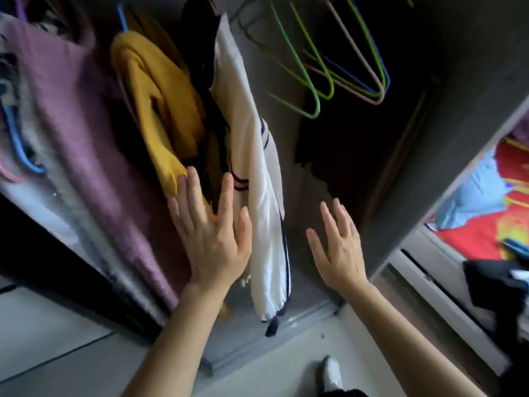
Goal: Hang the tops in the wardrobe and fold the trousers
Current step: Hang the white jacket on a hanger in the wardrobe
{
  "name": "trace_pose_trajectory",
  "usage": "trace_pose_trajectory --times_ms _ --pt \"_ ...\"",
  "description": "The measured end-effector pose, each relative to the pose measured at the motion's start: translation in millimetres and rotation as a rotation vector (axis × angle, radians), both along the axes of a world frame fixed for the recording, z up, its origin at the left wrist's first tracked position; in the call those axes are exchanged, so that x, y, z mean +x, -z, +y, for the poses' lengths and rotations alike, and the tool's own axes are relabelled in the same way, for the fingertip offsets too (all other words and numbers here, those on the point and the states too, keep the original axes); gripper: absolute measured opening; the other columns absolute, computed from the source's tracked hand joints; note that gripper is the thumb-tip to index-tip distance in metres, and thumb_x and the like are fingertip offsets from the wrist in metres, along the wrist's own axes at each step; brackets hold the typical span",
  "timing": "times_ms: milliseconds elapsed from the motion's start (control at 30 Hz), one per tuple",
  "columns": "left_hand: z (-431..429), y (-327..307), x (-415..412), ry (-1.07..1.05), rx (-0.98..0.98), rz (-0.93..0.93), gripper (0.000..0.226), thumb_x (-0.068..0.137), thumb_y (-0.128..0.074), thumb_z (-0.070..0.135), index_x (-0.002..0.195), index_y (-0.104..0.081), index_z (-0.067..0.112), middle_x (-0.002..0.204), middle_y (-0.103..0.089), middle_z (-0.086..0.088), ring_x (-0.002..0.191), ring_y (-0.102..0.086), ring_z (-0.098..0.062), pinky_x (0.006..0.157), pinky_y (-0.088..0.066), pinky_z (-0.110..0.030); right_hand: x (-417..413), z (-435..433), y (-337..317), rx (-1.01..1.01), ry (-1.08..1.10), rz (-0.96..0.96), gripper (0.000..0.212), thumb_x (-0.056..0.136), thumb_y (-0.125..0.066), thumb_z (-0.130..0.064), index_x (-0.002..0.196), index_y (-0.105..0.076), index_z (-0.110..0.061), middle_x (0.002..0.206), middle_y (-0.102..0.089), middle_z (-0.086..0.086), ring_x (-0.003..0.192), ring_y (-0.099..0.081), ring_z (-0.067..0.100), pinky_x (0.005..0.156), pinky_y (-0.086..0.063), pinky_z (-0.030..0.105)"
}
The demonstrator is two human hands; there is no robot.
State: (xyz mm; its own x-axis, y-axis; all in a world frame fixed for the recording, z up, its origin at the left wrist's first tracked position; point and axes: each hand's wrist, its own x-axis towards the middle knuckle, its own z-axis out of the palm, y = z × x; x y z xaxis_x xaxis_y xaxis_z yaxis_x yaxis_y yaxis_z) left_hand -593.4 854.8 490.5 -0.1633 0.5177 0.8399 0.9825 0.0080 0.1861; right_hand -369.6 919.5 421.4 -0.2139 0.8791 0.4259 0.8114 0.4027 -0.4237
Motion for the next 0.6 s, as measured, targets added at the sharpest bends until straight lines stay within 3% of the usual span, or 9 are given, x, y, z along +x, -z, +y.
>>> trace_pose_trajectory --times_ms 133,367,467,600 --pt "-8 46 50 0.159 -0.276 0.008 0.064 0.097 -0.049 0.046 0.154 -0.033 0.02 0.161 -0.014 -0.025 0.15 -0.01 -0.041 0.115 -0.012 -0.066 60 -40 22 -0.006 0.211 -0.115 0.07 0.1 -0.038 -0.057 0.159 -0.02 -0.023 0.167 -0.009 0.012 0.154 -0.006 0.031 0.124 -0.014 0.049" --pt "4 56 155 0.418 -0.497 0.109 0.077 0.093 -0.031 0.068 0.158 -0.013 0.032 0.165 0.006 -0.017 0.151 0.005 -0.04 0.112 -0.007 -0.072 178 -118 27 0.006 0.532 -0.163 0.081 0.096 -0.051 -0.052 0.16 -0.017 -0.015 0.166 0.001 0.018 0.154 -0.003 0.037 0.122 -0.016 0.055" --pt "-22 56 229 0.608 -0.552 0.16 0.082 0.09 -0.032 0.071 0.158 -0.011 0.031 0.164 0.01 -0.017 0.15 0.01 -0.041 0.111 -0.007 -0.073 236 -193 37 -0.001 0.72 -0.173 0.087 0.093 -0.058 -0.053 0.16 -0.016 -0.016 0.166 0.001 0.019 0.154 -0.002 0.036 0.123 -0.015 0.055" --pt "-96 56 345 0.927 -0.489 0.286 0.085 0.089 -0.037 0.071 0.158 -0.014 0.028 0.164 0.006 -0.018 0.15 0.008 -0.043 0.11 -0.004 -0.073 307 -332 36 0.036 1.028 -0.104 0.088 0.093 -0.055 -0.056 0.159 -0.017 -0.013 0.166 0.0 0.022 0.154 -0.001 0.037 0.123 -0.011 0.055"
